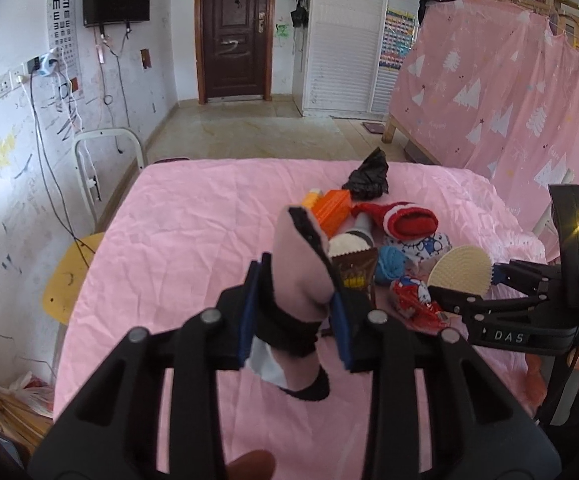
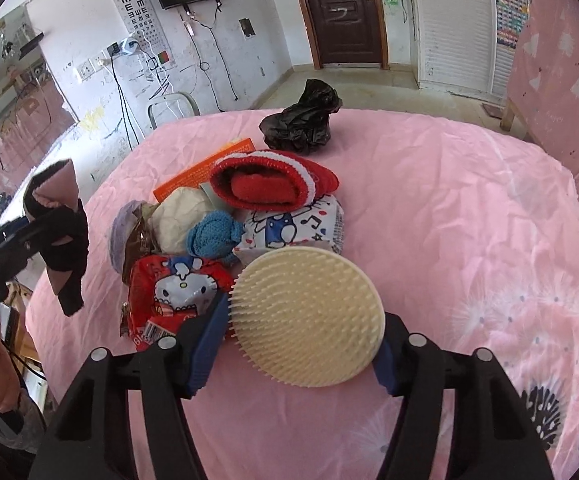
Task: Collect trash
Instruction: 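Carry the brush to the orange bin and open the right gripper, then drop the sock into the orange bin with the left gripper, then grasp the Hello Kitty snack bag with the right gripper while the left grasps the purple sock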
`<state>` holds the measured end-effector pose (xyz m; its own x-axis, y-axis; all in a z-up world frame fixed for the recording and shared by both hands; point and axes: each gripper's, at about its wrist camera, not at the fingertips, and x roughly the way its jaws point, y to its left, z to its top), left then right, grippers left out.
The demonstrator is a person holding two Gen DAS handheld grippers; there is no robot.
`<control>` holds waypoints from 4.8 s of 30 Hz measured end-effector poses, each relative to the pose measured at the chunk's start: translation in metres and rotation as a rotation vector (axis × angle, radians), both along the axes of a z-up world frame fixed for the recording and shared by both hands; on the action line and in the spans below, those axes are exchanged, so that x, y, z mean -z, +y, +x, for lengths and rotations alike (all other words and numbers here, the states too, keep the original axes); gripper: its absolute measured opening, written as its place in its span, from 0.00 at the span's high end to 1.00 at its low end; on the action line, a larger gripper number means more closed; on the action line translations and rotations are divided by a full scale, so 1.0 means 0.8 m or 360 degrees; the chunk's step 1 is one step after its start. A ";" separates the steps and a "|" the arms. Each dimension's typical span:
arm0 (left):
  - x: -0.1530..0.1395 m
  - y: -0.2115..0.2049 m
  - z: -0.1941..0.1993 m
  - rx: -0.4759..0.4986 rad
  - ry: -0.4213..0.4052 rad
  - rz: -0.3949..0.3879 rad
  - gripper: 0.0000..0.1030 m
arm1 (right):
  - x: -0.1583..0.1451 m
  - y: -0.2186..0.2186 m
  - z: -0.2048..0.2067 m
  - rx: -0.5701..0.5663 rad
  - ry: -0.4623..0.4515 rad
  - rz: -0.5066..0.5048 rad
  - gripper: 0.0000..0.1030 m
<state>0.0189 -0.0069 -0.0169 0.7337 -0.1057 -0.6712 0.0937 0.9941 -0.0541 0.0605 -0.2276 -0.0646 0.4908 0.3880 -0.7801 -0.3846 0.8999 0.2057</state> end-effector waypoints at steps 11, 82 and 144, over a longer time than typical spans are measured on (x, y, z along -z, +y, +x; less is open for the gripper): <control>-0.016 -0.021 -0.007 0.0005 -0.0025 0.0053 0.70 | -0.022 -0.025 -0.022 0.0017 -0.0092 0.0016 0.53; -0.035 -0.428 0.105 0.0644 0.0186 -0.0006 0.43 | 0.027 -0.389 -0.008 0.0765 -0.0030 -0.0017 0.33; 0.036 0.029 0.074 -0.0040 0.0368 -0.0151 0.37 | -0.009 0.015 0.038 0.0116 -0.0024 -0.0159 0.36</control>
